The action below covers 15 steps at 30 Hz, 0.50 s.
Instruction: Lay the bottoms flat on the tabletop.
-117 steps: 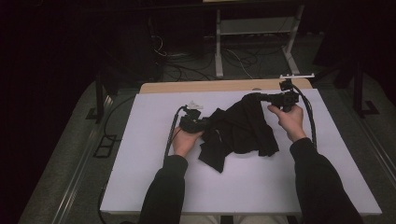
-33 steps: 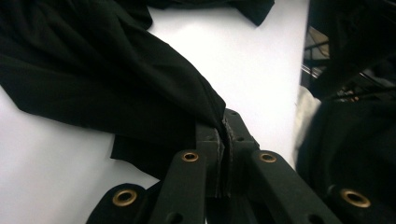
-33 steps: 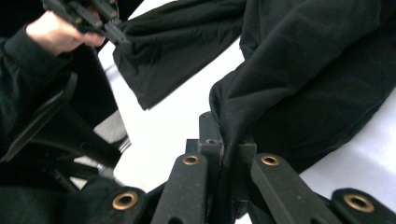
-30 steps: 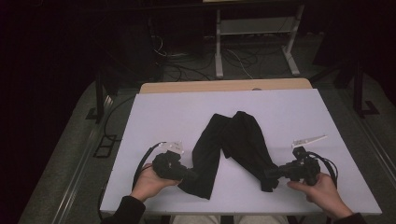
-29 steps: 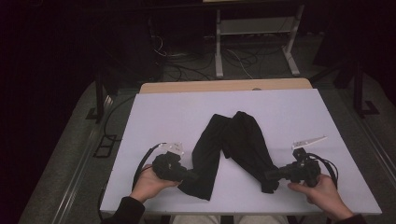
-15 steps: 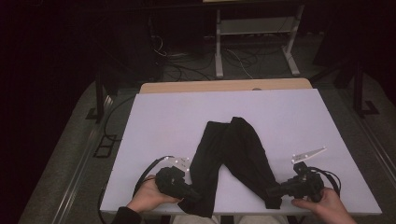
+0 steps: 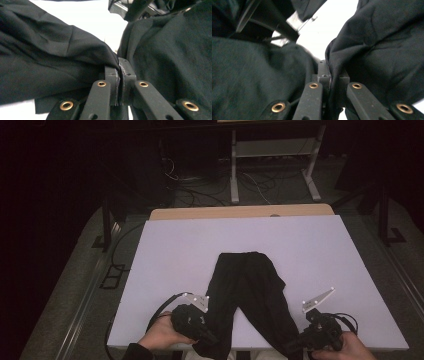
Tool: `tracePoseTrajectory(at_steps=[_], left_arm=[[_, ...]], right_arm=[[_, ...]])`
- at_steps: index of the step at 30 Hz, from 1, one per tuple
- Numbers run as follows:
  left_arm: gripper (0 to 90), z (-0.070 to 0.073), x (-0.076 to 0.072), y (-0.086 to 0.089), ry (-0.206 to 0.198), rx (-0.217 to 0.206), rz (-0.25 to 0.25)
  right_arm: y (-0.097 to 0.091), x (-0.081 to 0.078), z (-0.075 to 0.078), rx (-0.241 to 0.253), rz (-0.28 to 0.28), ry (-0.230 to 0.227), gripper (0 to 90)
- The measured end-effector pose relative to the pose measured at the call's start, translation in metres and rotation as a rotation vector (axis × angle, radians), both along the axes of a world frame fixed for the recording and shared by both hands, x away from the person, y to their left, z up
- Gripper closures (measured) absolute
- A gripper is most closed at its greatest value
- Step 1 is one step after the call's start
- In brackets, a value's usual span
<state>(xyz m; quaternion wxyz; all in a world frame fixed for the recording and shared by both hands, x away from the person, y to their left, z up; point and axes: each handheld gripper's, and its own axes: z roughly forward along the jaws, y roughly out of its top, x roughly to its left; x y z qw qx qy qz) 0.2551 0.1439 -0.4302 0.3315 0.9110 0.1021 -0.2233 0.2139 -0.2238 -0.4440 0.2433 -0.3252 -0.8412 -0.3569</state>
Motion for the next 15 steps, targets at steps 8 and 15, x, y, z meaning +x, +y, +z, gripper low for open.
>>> tracePoseTrajectory(at_steps=[8,15], left_arm=[[86.1,-0.006,-0.004,-0.013,0.006,0.016,-0.051],[86.0,-0.010,-0.003,-0.020,0.011,0.006,-0.073]], right_arm=[[0.012,0.006,0.016,-0.034,-0.001,-0.089,51.9],[0.025,0.064,0.055,-0.021,-0.174,-0.279,30.8]])
